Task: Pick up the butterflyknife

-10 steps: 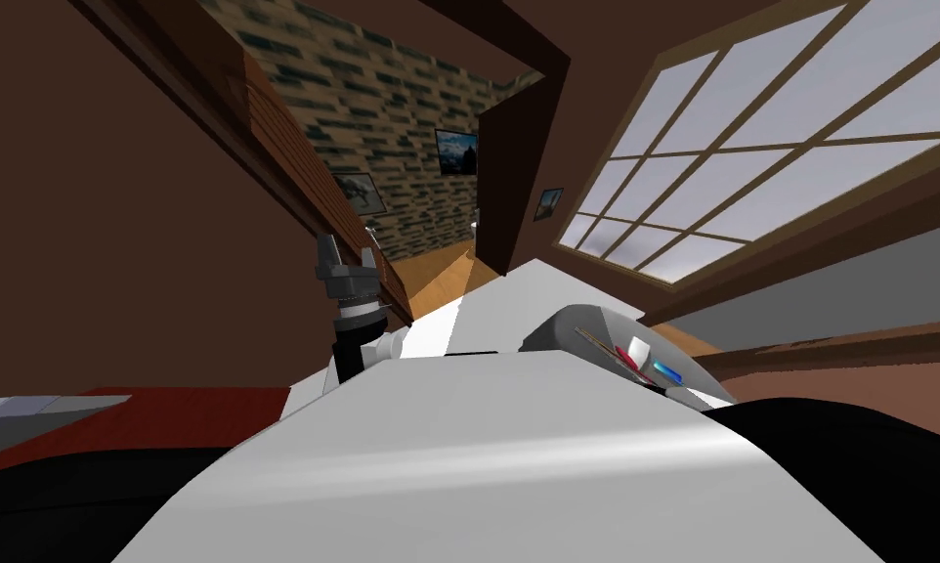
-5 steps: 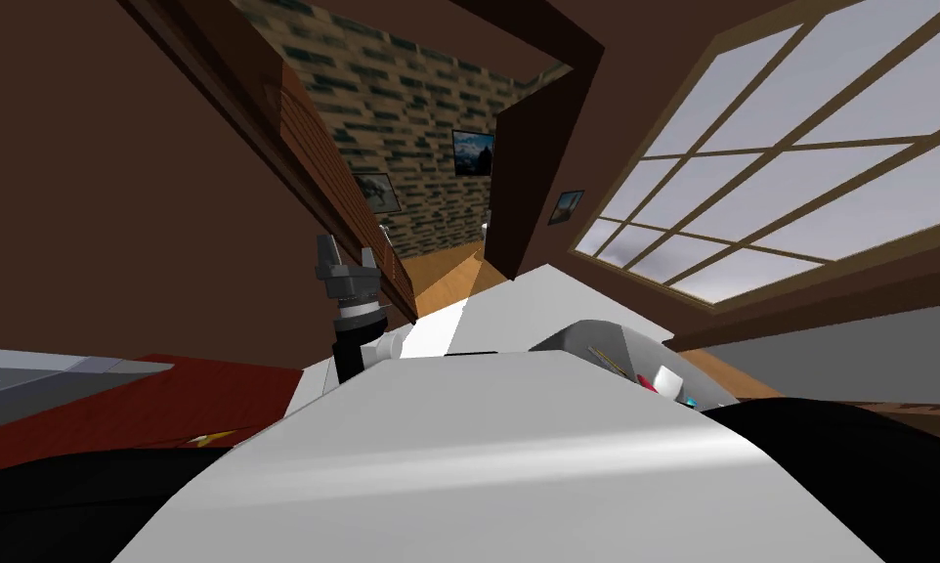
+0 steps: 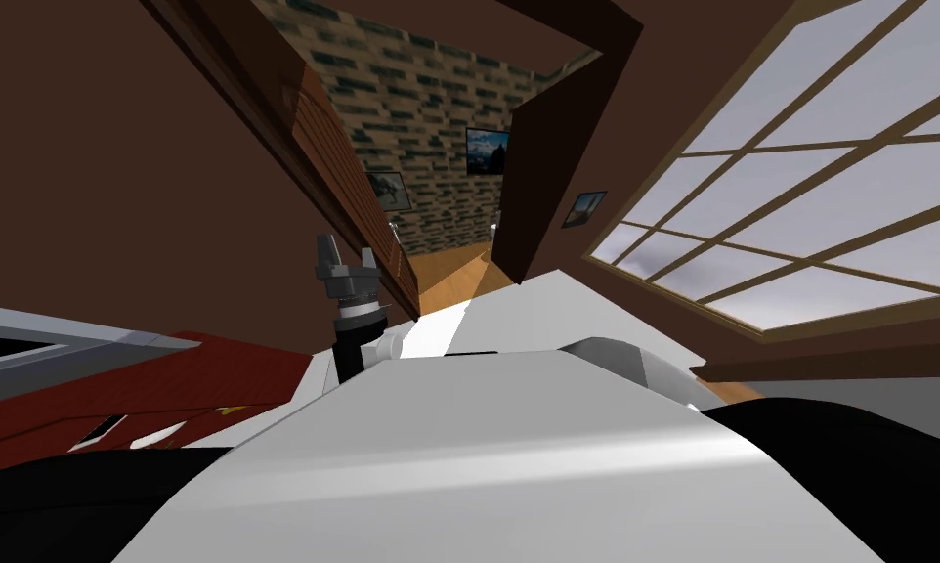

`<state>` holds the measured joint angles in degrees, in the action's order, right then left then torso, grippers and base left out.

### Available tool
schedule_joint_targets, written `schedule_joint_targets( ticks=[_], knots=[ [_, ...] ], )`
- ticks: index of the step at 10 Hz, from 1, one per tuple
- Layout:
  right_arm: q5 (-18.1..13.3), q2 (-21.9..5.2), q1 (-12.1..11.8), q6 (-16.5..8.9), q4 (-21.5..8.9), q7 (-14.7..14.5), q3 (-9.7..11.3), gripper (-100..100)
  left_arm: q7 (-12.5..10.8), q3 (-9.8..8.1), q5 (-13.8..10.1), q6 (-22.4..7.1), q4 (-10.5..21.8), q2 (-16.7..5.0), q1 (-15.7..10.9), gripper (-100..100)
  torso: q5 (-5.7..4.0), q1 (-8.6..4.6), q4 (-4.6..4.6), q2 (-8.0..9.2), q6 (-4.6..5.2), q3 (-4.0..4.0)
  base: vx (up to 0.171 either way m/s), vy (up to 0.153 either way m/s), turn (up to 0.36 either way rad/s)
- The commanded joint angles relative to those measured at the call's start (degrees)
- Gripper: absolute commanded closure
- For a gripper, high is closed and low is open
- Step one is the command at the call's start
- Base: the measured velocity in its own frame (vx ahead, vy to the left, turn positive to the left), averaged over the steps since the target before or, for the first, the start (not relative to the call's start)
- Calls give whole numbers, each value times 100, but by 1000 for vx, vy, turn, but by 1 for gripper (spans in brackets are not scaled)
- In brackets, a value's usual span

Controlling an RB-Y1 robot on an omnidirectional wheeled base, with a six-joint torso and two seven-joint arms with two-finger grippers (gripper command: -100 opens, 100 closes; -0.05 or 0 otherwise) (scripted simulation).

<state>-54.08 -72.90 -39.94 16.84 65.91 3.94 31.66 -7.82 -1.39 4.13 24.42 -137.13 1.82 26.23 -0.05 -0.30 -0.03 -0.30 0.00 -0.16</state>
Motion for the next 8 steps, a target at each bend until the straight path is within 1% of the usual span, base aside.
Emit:
schedule_joint_targets(
  ticks=[1, 2, 3, 5, 6, 7, 8],
  knots=[
    [0, 0, 0, 0, 0, 0, 0, -100, 0, 0, 0, 0, 0, 0, 0, 0, 0, 0, 0, 0, 0, 0, 24, -35, 22],
    [-9, -1, 7, -10, 3, 23, 20, 0, 0, 0, 0, 0, 0, 0, 0, 0, 4, 16, 2, 11, 3, 6, 5, -8, -1],
    [-8, 206, 63, -68, -142, -54, 64, -100, 0, 1, 0, 0, 0, 1, 0, 0, 7, 28, 4, 19, 3, 11, 2, -23, 91],
    [-9, 464, 134, -143, -323, -147, 122, -100, 0, 1, 0, 0, 0, 1, -1, 0, 5, 21, 6, 26, 3, 15, -7, -40, 81],
    [-17, 396, 136, -101, -290, -120, 110, -100, 0, 0, 0, 0, 0, 0, -1, 0, 4, 18, 7, 28, 3, 16, -4, -21, 15],
    [-19, 409, 144, -114, -300, -123, 119, 100, 0, 0, 0, 0, 0, 1, 0, 0, 6, 25, 6, 27, 4, 16, 0, -8, 3],
    [-18, 394, 147, -122, -309, -122, 109, 100, 0, 1, 0, 0, 0, 1, 0, 0, -2, 33, 4, 27, 7, 15, 2, -15, 12]
  ],
)
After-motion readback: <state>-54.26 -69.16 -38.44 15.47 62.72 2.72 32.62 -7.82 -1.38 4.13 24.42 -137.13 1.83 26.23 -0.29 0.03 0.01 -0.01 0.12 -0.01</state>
